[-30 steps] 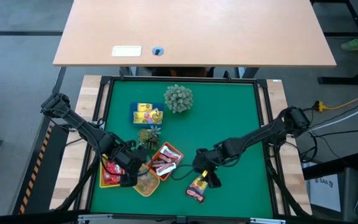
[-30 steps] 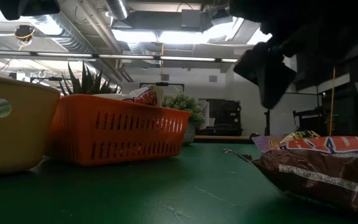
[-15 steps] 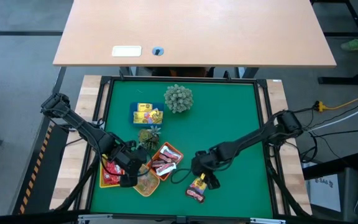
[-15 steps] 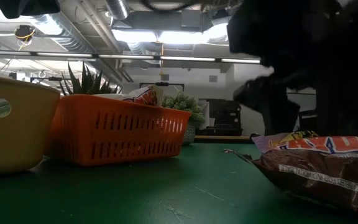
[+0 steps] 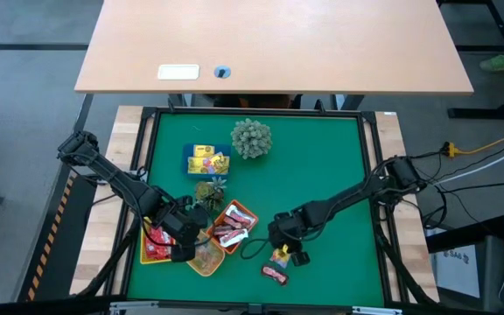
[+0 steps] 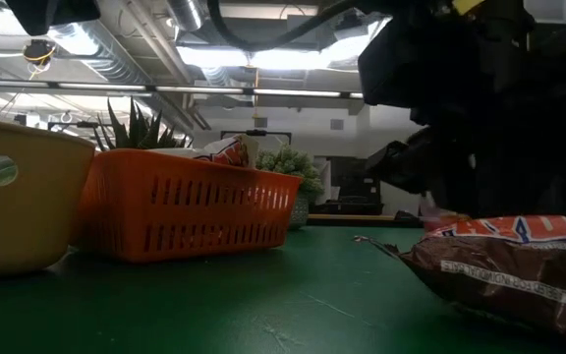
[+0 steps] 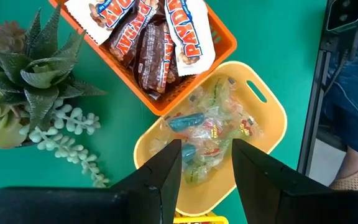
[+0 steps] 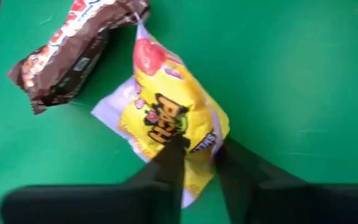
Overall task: Sort candy
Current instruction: Put the yellow candy into the blue bin
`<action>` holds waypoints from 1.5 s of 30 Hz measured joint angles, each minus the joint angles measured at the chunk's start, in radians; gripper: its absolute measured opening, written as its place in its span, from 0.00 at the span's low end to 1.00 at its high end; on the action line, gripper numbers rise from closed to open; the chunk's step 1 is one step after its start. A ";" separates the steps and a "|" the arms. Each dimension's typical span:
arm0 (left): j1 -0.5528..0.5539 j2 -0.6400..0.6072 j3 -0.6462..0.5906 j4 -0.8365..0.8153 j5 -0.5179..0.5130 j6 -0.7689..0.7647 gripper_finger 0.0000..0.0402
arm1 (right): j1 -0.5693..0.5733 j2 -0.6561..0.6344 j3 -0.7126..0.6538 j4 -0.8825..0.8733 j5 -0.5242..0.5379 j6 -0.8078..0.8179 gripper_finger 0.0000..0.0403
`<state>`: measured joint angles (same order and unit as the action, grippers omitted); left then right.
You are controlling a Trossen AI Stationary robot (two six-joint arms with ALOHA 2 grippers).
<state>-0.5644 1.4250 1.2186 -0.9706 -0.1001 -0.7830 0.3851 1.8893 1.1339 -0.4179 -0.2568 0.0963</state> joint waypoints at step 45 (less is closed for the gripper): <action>0.000 0.000 0.000 0.000 -0.045 0.000 0.32 | -0.516 0.109 0.606 0.007 0.318 -0.469 0.02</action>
<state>-0.5644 1.4250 1.2186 -0.9710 -0.1448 -0.7826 -0.1304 1.9979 1.7401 -0.4106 0.0615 -0.3725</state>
